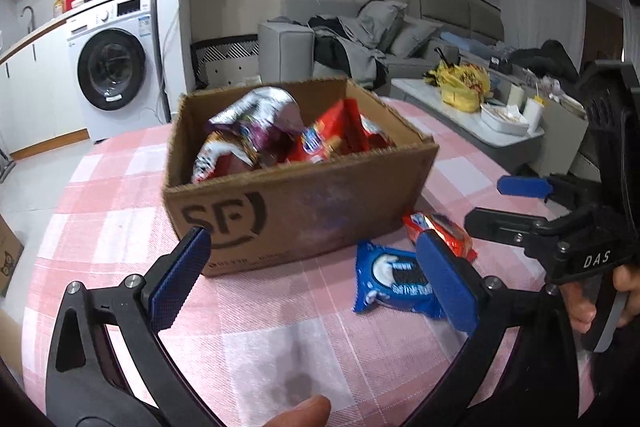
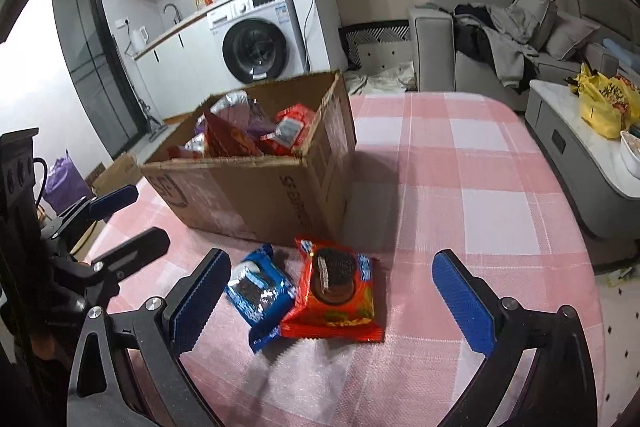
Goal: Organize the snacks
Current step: 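Move both open grippers back toward the blue Oreo pack and orange pack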
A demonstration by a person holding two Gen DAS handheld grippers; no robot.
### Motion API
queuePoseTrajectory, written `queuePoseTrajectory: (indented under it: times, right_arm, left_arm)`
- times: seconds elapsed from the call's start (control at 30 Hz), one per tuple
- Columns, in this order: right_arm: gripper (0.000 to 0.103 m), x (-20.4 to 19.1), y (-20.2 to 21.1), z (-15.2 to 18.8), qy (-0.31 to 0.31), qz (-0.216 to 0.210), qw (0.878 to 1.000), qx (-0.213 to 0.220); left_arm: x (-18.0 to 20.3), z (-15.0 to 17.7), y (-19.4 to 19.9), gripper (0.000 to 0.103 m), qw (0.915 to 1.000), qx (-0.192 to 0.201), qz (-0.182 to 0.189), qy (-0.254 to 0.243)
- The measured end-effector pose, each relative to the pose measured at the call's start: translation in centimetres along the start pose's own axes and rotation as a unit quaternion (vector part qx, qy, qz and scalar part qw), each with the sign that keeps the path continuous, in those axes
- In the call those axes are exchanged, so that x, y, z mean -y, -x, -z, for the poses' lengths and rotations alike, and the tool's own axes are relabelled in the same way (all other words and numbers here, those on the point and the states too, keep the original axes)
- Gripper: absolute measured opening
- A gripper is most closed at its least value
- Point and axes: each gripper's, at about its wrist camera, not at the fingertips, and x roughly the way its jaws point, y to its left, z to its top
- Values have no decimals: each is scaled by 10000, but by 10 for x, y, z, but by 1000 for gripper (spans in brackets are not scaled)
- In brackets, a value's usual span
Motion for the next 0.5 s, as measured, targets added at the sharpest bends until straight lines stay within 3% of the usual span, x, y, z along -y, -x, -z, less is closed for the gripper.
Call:
queuePoseTrajectory:
  times: [0.33, 0.5]
  right_arm:
    - [103, 11, -34, 11, -84, 313, 9978, -571]
    - [103, 21, -43, 11, -309, 300, 9972, -605]
  left_arm:
    - [-1, 13, -24, 102, 9995, -311, -34, 49]
    - [-8, 18, -39, 102, 9988, -427, -169, 166]
